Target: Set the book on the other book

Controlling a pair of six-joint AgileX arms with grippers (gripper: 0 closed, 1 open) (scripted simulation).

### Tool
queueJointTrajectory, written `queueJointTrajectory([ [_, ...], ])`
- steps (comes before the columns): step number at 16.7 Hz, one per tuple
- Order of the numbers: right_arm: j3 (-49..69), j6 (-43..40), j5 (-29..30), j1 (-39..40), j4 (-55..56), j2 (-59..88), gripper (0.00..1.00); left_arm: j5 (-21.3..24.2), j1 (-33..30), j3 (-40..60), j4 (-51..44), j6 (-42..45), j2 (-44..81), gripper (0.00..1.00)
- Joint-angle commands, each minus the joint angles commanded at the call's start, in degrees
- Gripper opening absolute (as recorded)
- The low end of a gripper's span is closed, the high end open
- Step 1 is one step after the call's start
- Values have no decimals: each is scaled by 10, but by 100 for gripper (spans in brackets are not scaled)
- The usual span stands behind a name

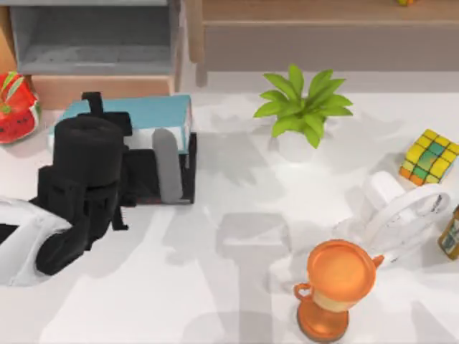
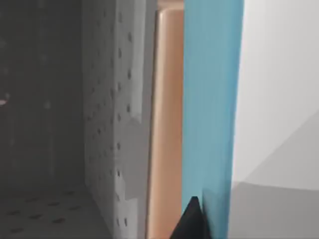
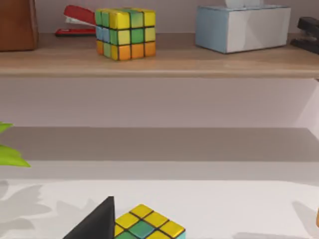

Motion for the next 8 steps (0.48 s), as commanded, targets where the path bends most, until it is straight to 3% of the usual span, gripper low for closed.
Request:
queueJointTrajectory([
  [8, 0, 0, 0, 0, 0, 0, 100, 1, 2, -7, -11, 15, 19, 0],
])
